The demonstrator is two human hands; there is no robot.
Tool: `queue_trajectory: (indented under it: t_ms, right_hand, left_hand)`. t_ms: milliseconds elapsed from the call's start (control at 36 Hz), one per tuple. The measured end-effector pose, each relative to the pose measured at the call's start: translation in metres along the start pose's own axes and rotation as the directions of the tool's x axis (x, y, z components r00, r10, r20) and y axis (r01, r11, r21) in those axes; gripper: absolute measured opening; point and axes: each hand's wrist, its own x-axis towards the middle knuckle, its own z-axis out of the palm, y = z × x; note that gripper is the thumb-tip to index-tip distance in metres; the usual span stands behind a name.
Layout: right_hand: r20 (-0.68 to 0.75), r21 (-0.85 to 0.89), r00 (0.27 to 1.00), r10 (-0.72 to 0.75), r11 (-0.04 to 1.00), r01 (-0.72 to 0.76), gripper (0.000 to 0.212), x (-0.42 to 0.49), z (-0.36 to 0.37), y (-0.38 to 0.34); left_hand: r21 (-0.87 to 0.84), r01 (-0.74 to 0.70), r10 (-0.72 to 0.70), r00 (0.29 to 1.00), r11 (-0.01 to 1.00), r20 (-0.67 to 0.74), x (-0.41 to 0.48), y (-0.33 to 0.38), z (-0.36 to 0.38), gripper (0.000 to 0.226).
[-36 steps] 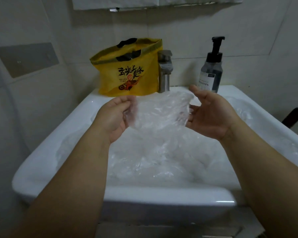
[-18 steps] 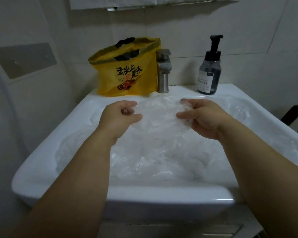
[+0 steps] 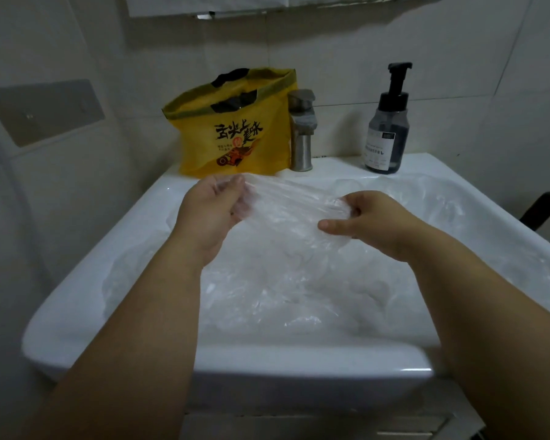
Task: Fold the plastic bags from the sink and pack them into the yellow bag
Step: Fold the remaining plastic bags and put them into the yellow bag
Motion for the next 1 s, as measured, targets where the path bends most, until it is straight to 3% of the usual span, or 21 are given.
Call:
queue_trajectory:
  t_ms: [194, 278, 333, 389, 417, 556, 639, 722, 806, 889, 944, 1000]
  right_hand:
    - [-0.144, -0.007, 0.984, -0.105, 0.994, 0.105, 0.031, -0.003, 0.001, -0.005]
    - [-0.217, 0.175, 0.970, -0.107, 0.974, 0.147, 0.025, -0.004, -0.002, -0.006]
    - [-0.189, 0.411, 0.981, -0.049, 0.903, 0.125, 0.028, -0.007, -0.003, -0.012]
    - [-0.127, 0.624, 0.990, -0.056, 0.772, 0.124, 0.012, -0.010, -0.003, -0.018]
    - [-0.118, 0.687, 0.991, -0.066, 0.715, 0.129, 0.013, -0.010, -0.003, -0.020]
    - [-0.092, 0.799, 0.994, -0.061, 0.591, 0.111, 0.015, -0.013, -0.008, -0.022]
    - [-0.113, 0.743, 0.990, -0.084, 0.655, 0.140, 0.010, -0.012, -0.011, -0.017]
    - [-0.104, 0.673, 0.987, -0.119, 0.723, 0.158, 0.007, -0.010, -0.011, -0.014]
    - [-0.059, 0.676, 0.988, -0.143, 0.722, 0.145, 0.012, -0.009, -0.010, -0.015]
    - [-0.009, 0.674, 0.987, -0.160, 0.728, 0.125, 0.020, -0.009, -0.010, -0.017]
    - [0.010, 0.691, 0.986, -0.167, 0.713, 0.114, 0.027, -0.009, -0.010, -0.016]
    - [0.025, 0.732, 0.990, -0.136, 0.678, 0.075, 0.047, -0.007, -0.011, -0.016]
  left_hand:
    - [0.063, -0.090, 0.095, 0.992, 0.994, -0.088, 0.001, -0.002, 0.000, 0.010]
    - [0.047, -0.091, 0.095, 0.990, 0.995, -0.104, 0.000, 0.000, 0.000, 0.008]
    - [-0.002, -0.068, 0.068, 0.992, 0.998, -0.103, 0.001, 0.001, 0.000, 0.007]
    - [-0.034, -0.040, 0.037, 0.995, 0.999, -0.087, 0.000, 0.003, 0.000, 0.009]
    - [-0.041, -0.032, 0.029, 0.996, 0.999, -0.081, -0.001, 0.003, 0.000, 0.012]
    - [0.018, -0.013, 0.015, 0.993, 1.000, -0.121, -0.001, 0.004, 0.000, 0.022]
    - [0.076, -0.005, 0.018, 0.987, 0.997, -0.160, 0.001, 0.002, -0.004, 0.019]
    - [0.129, -0.010, 0.035, 0.980, 0.992, -0.197, 0.000, 0.005, -0.005, 0.043]
    - [0.134, -0.070, 0.083, 0.992, 0.988, -0.094, -0.008, 0.014, -0.001, 0.062]
    - [0.301, -0.025, -0.027, 0.986, 0.953, 0.166, -0.020, 0.018, 0.005, 0.087]
    - [0.443, 0.032, -0.189, 0.930, 0.896, 0.315, -0.025, 0.017, 0.005, 0.082]
    - [0.497, 0.067, -0.295, 0.870, 0.865, 0.396, -0.025, 0.014, 0.003, 0.054]
